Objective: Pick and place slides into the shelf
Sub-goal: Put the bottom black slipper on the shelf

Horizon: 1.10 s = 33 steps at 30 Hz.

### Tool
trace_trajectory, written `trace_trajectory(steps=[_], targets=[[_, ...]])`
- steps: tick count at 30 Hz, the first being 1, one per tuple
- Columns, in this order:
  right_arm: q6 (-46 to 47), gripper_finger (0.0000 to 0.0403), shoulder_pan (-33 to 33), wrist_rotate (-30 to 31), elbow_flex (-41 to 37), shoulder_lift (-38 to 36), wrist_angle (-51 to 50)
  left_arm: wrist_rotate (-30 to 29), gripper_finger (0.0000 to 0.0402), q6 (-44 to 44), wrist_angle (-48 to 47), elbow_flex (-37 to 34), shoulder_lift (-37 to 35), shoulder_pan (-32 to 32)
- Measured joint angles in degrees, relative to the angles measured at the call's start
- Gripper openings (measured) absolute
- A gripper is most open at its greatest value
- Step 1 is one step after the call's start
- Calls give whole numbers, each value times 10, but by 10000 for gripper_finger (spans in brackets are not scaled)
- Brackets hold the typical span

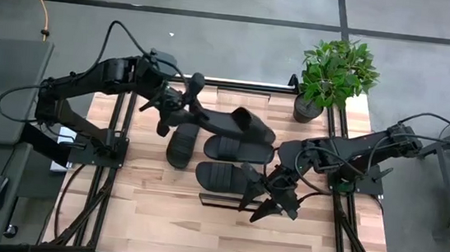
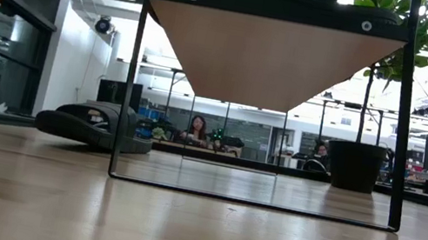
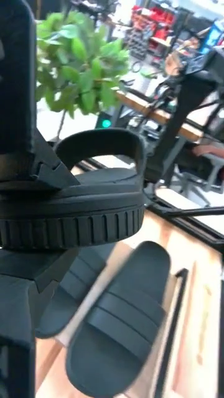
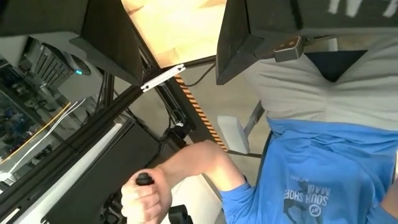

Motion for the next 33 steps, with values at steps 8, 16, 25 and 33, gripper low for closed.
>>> trace_trajectory(steps=[8,16,25,33], targets=[[1,195,0,-3,0,1,-2,12,92,4,37,-5,17,31],[3,195,0,-3,0,1,-5,46,92,-15,199,-128,-9,96],[4,195,0,-3,0,1,-10,71,92,-15,349,-249,-33,114],[5,195,0,-5,0,1,-15,120,92,-10,440,-321,-39,136]])
